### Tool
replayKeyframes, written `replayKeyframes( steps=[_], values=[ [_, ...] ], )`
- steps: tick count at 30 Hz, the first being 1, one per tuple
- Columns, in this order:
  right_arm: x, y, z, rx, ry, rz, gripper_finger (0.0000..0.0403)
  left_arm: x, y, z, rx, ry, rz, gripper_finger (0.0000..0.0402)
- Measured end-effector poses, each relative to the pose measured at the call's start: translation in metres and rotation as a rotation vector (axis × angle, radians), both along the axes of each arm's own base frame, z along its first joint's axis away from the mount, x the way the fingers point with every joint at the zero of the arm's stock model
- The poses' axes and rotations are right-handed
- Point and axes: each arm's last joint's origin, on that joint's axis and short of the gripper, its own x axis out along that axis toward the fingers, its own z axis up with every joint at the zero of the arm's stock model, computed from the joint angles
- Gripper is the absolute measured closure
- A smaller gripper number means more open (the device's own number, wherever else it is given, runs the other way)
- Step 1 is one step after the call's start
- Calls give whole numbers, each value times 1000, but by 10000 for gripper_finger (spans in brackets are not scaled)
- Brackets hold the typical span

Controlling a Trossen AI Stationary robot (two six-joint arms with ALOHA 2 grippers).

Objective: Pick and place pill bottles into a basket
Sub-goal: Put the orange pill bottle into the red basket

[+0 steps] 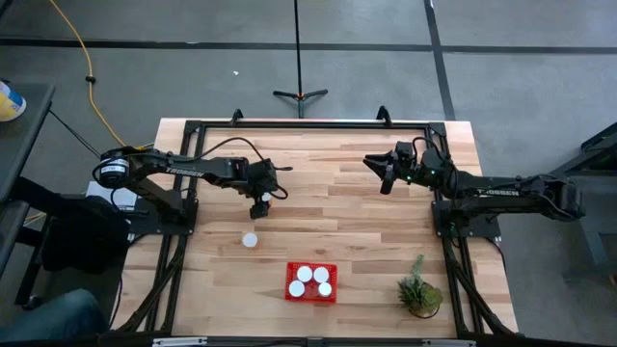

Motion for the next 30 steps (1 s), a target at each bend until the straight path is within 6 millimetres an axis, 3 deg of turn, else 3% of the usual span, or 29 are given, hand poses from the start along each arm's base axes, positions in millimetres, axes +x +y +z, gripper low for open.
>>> replayKeyframes(
  steps=[4, 19, 30],
  values=[
    [0, 0, 0, -4, 1, 0, 318, 0, 0, 0, 1, 1, -3, 54],
    [0, 0, 0, -3, 1, 0, 318, 0, 0, 0, 9, 3, -20, 172],
    [0, 0, 0, -1, 0, 0, 318, 0, 0, 0, 9, 3, -20, 146]
  ],
)
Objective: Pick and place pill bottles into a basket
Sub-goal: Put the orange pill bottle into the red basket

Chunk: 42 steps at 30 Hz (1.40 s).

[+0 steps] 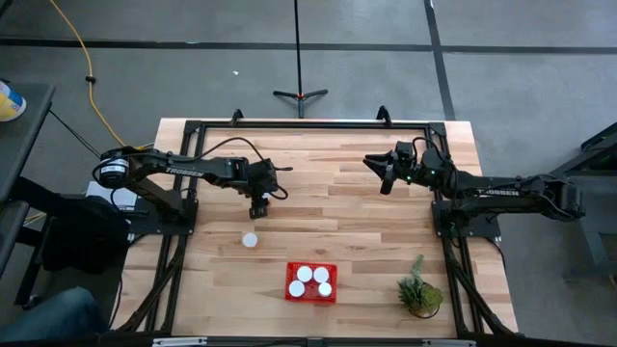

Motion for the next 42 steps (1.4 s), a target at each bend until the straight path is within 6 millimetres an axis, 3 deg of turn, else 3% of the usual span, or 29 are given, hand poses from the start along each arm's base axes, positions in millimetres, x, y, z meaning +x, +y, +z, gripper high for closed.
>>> replayKeyframes(
  steps=[7, 16, 24, 31, 38, 42],
  values=[
    [0, 0, 0, 0, 0, 0, 318, 0, 0, 0, 0, -1, 0, 176],
    [0, 0, 0, -2, 1, 0, 318, 0, 0, 0, 0, 0, 0, 147],
    [0, 0, 0, -3, 1, 0, 318, 0, 0, 0, -1, -1, 0, 177],
    [0, 0, 0, -3, 1, 0, 318, 0, 0, 0, -1, -1, 0, 155],
    [0, 0, 0, -3, 1, 0, 318, 0, -1, 0, -19, -5, -4, 180],
    [0, 0, 0, -3, 1, 0, 318, 0, -1, 0, -22, -6, -5, 173]
  ],
)
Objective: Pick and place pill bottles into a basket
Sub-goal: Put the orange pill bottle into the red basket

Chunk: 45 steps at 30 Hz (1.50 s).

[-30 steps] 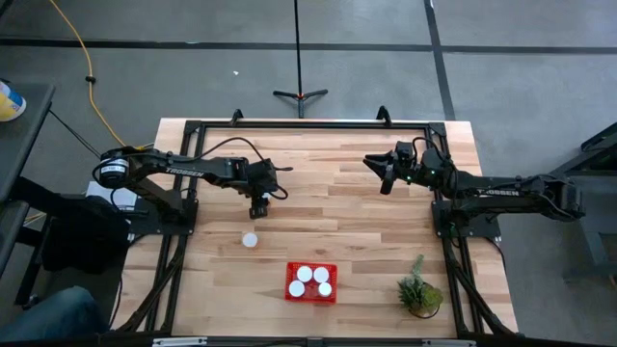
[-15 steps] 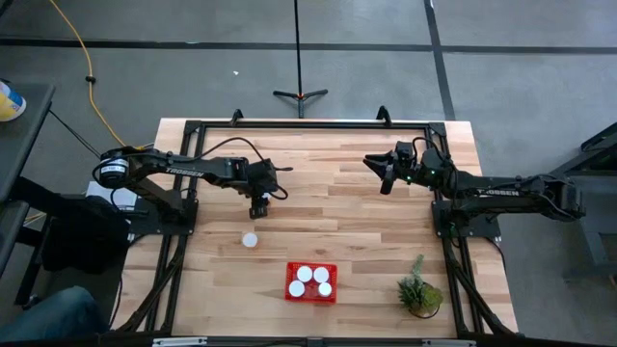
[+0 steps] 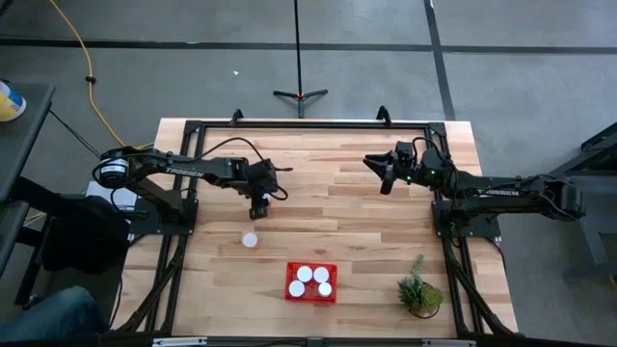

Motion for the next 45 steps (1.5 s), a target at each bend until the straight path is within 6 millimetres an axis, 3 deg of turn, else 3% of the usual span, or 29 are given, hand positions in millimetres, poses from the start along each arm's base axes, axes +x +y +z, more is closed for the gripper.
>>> replayKeyframes(
  steps=[10, 16, 28, 39, 45],
  values=[
    [0, 0, 0, 0, 0, 0, 318, 15, 4, 27, 16, -61, -1, 181],
    [0, 0, 0, -1, 1, -13, 318, 23, 5, 45, 21, -85, -1, 167],
    [-1, -2, 0, -29, 12, -86, 318, 34, 7, 93, 13, -126, 19, 169],
    [-2, -5, -1, -14, 15, -179, 318, 47, -24, 131, -2, -209, -74, 177],
    [-3, -6, -4, -6, 49, -217, 318, 50, -46, 139, -23, -232, -118, 169]
  ],
)
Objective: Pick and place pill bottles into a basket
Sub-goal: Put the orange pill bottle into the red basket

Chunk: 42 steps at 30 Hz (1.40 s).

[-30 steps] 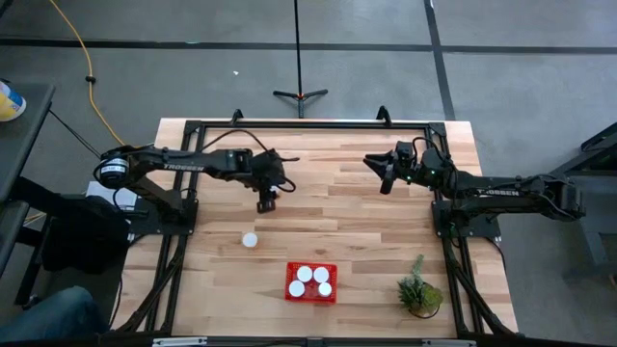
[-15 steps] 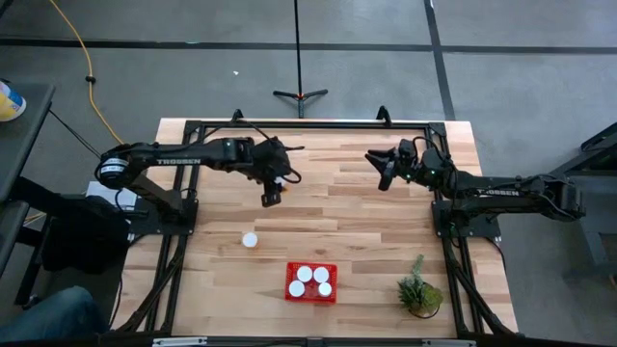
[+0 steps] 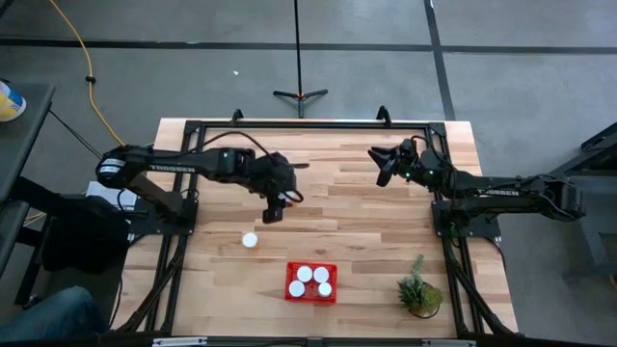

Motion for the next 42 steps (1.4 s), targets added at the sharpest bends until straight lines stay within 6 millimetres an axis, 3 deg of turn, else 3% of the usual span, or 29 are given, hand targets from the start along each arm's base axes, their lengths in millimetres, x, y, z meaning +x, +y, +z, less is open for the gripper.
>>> replayKeyframes(
  steps=[18, 31, 42],
  values=[
    [-1, 0, -8, 18, 89, -17, 318, 2, -62, 6, -72, -84, -9, 179],
    [-2, 0, -9, 17, 98, -19, 318, -2, -86, 6, -122, -86, 18, 176],
    [-2, 0, -10, 32, 106, -17, 318, 15, -95, -10, -180, -78, -9, 172]
  ],
)
